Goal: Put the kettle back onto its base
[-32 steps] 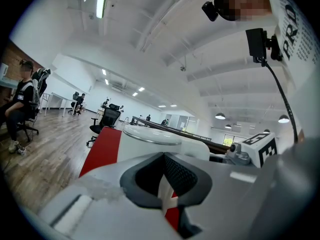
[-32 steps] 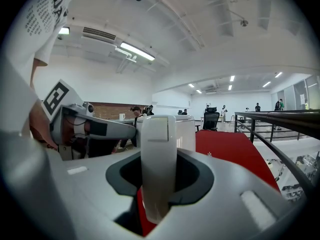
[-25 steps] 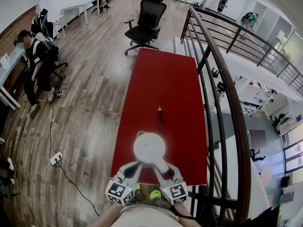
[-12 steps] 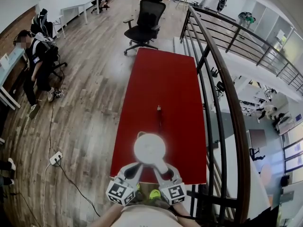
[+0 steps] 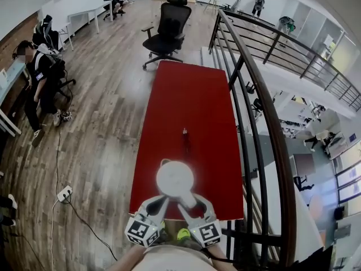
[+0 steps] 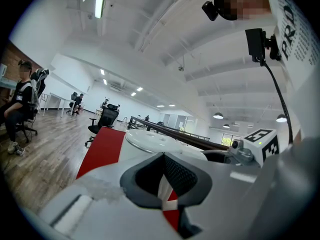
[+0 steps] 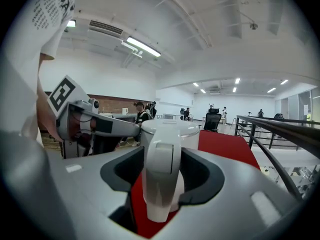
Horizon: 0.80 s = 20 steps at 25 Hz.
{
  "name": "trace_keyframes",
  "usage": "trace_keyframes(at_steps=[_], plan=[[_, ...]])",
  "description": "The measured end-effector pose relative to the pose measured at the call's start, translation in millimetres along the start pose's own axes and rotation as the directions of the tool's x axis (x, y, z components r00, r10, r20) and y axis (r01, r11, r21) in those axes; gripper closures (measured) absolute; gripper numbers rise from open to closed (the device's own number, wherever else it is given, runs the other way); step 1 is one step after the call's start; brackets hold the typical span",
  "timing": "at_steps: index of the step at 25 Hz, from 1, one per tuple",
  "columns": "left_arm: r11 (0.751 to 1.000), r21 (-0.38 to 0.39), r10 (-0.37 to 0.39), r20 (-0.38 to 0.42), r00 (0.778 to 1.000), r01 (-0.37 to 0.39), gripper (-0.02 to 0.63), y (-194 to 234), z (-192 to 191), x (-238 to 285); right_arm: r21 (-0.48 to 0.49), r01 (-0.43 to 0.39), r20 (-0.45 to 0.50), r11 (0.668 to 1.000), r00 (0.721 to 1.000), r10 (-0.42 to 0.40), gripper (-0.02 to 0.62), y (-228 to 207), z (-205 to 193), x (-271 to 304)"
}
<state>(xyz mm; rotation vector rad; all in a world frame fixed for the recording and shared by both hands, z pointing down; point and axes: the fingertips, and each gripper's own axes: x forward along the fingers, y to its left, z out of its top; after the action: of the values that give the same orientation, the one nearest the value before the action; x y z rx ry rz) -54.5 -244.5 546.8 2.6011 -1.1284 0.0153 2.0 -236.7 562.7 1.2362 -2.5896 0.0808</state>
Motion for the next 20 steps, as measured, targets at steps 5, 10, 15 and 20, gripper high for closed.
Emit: trace_keyframes(at_steps=[5, 10, 15, 20], plan=[[1.000, 0.024, -0.012, 0.025, 1.000, 0.011, 0.614, -7, 12, 2, -0.061, 0.018, 0.050, 0.998, 0.999, -0.015, 0.352, -3, 29, -5], [0.999, 0.033, -0.014, 0.041, 0.999, 0.012, 0.614, -15, 16, 1, -0.118, 0.050, 0.062, 0.992, 0.997, -0.043, 0.402, -3, 38, -12], [0.999, 0.032, -0.005, 0.039, 0.999, 0.004, 0.615, -17, 14, -1, -0.098, 0.053, 0.061, 0.994, 0.997, -0.047, 0.403, -3, 36, -13], [1.000, 0.026, -0.010, 0.035, 0.999, 0.009, 0.615, -18, 12, 0, -0.096, 0.046, 0.043, 0.994, 0.998, -0.042, 0.402, -4, 33, -14]])
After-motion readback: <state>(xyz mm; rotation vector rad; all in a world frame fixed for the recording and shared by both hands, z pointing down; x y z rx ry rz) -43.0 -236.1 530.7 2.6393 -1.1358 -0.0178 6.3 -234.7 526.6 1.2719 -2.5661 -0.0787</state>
